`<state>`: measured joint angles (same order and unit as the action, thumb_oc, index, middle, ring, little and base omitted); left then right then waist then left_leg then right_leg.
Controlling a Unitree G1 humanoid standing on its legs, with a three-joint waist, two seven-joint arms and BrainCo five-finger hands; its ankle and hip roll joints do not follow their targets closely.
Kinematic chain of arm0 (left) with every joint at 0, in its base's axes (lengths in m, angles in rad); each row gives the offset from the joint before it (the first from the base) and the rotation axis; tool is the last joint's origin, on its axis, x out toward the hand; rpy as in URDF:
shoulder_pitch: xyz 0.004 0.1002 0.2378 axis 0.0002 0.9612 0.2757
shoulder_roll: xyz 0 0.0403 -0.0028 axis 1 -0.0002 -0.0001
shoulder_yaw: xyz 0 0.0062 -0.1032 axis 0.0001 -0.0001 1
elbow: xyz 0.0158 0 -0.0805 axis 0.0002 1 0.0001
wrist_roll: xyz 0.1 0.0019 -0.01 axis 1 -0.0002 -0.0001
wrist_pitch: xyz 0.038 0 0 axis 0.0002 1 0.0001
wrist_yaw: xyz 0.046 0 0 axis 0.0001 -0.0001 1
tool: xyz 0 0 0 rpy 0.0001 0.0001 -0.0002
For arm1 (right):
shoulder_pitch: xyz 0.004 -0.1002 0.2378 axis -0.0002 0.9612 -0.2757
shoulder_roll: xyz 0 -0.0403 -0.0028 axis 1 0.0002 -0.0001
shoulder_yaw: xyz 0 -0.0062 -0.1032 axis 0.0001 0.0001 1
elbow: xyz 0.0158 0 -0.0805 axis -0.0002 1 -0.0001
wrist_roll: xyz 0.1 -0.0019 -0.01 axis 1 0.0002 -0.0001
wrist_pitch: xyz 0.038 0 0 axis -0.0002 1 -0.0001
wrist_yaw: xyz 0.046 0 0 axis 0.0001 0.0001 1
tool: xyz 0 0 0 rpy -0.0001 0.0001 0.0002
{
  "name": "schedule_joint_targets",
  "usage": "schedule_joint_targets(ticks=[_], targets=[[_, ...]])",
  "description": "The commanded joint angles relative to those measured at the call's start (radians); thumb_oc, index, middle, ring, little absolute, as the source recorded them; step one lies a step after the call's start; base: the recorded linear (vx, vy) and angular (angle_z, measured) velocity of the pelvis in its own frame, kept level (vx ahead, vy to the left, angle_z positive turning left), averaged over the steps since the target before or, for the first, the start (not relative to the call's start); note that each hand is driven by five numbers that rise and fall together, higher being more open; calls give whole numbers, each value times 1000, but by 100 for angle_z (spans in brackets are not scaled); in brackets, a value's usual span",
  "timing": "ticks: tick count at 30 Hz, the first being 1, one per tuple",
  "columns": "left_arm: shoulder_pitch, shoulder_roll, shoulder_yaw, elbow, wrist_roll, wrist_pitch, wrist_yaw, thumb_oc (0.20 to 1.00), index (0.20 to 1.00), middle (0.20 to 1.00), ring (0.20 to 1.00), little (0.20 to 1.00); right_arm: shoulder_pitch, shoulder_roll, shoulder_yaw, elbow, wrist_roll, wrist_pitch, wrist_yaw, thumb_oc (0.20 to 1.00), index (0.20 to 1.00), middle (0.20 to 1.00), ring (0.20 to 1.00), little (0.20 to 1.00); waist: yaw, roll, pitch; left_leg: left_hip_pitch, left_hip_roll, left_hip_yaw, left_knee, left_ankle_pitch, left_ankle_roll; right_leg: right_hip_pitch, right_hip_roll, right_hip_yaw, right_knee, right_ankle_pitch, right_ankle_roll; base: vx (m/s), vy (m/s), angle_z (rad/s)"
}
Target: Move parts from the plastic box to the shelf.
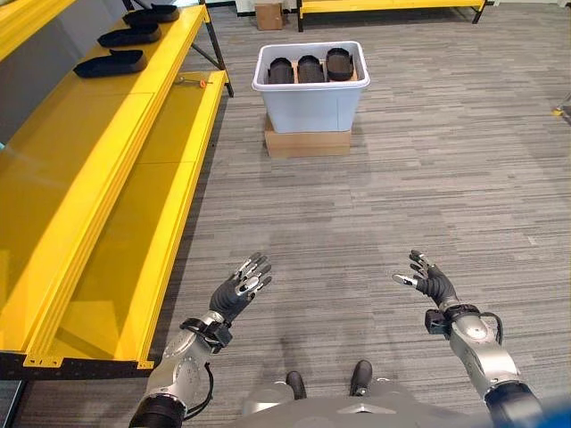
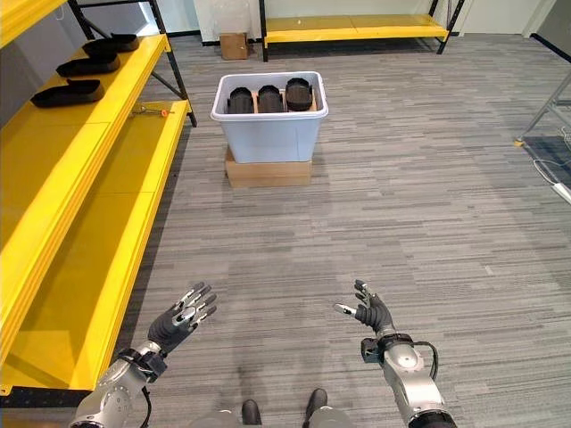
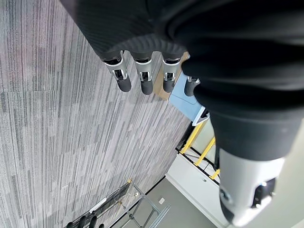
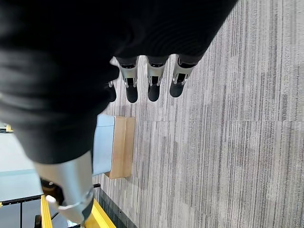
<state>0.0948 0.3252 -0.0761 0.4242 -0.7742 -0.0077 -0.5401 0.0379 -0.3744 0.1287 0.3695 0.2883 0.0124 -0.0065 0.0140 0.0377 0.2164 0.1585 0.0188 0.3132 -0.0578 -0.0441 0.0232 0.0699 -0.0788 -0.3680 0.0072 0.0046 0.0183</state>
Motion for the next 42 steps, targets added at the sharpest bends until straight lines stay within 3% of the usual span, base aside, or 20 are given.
schedule_joint_targets(ticks=[1,3,6,8,10,13,17,18,19,22,25,27,29,32,34,36,38,39,40,42], targets=[[-27,51,10,-22,-22,-50,-9,1000,1000,1000,1000,1000,-37,-17,3,-48,7,-67,-25,1000,1000,1000,1000,1000,8,-33,-34,-61,22,32,73,-6,-8,-2,-102,43,144,-44,118,-16,174,0],[-27,53,12,-18,-22,-49,-9,1000,1000,1000,1000,1000,-41,-14,1,-46,5,-72,-25,1000,1000,1000,1000,1000,7,-34,-31,-63,10,31,74,-10,4,-19,-103,50,186,-43,122,-7,181,-2],[-40,53,-7,3,14,-44,-4,1000,1000,1000,1000,1000,-51,-12,6,-63,15,-73,-47,1000,1000,1000,1000,1000,2,-33,-17,-64,-19,34,64,-17,36,-128,-130,53,411,-3,152,-19,214,0],[-37,51,-27,9,39,-41,1,1000,1000,1000,1000,1000,-56,-11,7,-77,38,-70,-58,1000,1000,1000,1000,1000,1,-28,2,-51,-27,46,53,-25,48,-215,-169,17,557,58,170,45,176,5],[-22,48,-48,5,24,-30,19,1000,1000,1000,1000,1000,-47,-8,-11,-85,62,-42,-15,1000,1000,1000,1000,1000,-28,-40,21,-15,-45,28,32,-44,40,-263,-130,34,471,105,178,159,54,-23],[-19,40,-61,8,20,-24,39,1000,1000,1000,1000,1000,-28,-9,-12,-83,-33,-82,-17,1000,1000,1000,1000,1000,-53,-63,27,1,-63,-3,34,-72,36,-271,-105,61,294,144,178,200,-81,8],[-12,36,-93,32,66,-61,66,1000,1000,1000,1000,1000,-25,-1,-1,-78,76,-94,-42,1000,1000,1000,1000,1000,-52,-95,36,32,-75,-9,46,-114,30,-285,-148,28,113,233,208,277,-123,34],[-4,34,-105,37,89,-68,82,1000,1000,1000,1000,1000,-22,12,-5,-74,83,-104,-67,1000,1000,1000,1000,1000,-50,-88,39,53,-68,-17,49,-138,27,-291,-151,28,76,235,220,394,-157,17],[-1,32,-117,40,101,-77,96,1000,1000,1000,1000,1000,-18,20,-7,-72,81,-114,-82,1000,1000,1000,1000,1000,-52,-93,46,56,-69,-14,58,-137,29,-291,-155,28,54,248,210,391,-140,12],[-9,27,-141,52,107,-79,107,1000,1000,1000,1000,1000,-11,29,6,-76,73,-129,-138,1000,1000,1000,1000,1000,-65,-100,41,48,-75,-35,102,-149,31,-261,-132,71,-3,219,199,436,-149,36],[-9,26,-154,55,128,-85,129,1000,1000,1000,1000,1000,-25,23,19,-55,74,-135,-162,1000,1000,1000,1000,1000,-51,-88,18,55,-47,-9,164,-189,19,-208,-124,25,33,167,180,489,-125,65],[-9,31,-153,48,204,-137,157,1000,1000,1000,1000,1000,-37,10,27,-37,82,-138,-155,1000,1000,1000,1000,1000,-45,-84,0,61,-38,-1,195,-204,8,-185,-113,9,50,145,155,328,-127,7],[-7,29,-141,53,155,-134,205,1000,1000,1000,1000,1000,-46,-7,31,-19,76,-134,-142,1000,1000,1000,1000,1000,-40,-88,-17,56,-31,16,254,-206,-9,-165,-108,-14,53,131,117,324,-154,-5],[-10,19,-104,59,109,-125,218,1000,1000,1000,1000,1000,-45,-19,37,-20,65,-119,-138,1000,1000,1000,1000,1000,-37,-76,-39,46,-9,19,355,-158,-41,-144,-83,-27,45,103,86,303,-125,-5],[-2,6,-65,81,95,-127,228,1000,1000,1000,1000,1000,-31,-43,29,-17,24,-111,-129,1000,1000,1000,1000,1000,-37,-41,-62,31,53,22,504,-39,-125,-102,-21,-40,30,36,46,349,-188,-18],[-5,-6,-39,104,100,-136,217,1000,1000,1000,1000,1000,-27,-64,26,8,30,-108,-116,1000,1000,1000,1000,1000,-26,-52,-46,-115,117,30,814,72,-183,-41,0,-31,6,-4,-5,216,-259,2],[-14,-13,-26,119,96,-138,217,1000,1000,1000,1000,1000,-32,-71,25,33,22,-112,-108,1000,1000,1000,1000,1000,-24,-65,-23,-210,163,49,896,88,-163,-21,-12,-32,9,-12,-26,163,-120,-5],[-16,-13,-23,123,95,-138,219,1000,1000,1000,1000,1000,-33,-73,27,39,28,-112,-103,1000,1000,1000,1000,1000,-21,-53,-15,-223,185,35,901,66,-179,-7,2,-21,20,-36,-21,248,-21,-27],[-21,-17,-24,126,93,-142,228,1000,1000,1000,1000,1000,-40,-70,32,43,37,-109,-99,1000,1000,1000,1000,1000,-20,-52,-4,-230,194,47,837,49,-165,3,-2,-18,24,-41,-15,263,52,-42],[-23,-21,-30,121,90,-146,247,1000,1000,1000,1000,1000,-50,-55,38,49,23,-105,-89,1000,1000,1000,1000,1000,-21,-51,10,-209,188,89,617,38,-139,29,-6,6,28,-50,2,278,147,-39]])
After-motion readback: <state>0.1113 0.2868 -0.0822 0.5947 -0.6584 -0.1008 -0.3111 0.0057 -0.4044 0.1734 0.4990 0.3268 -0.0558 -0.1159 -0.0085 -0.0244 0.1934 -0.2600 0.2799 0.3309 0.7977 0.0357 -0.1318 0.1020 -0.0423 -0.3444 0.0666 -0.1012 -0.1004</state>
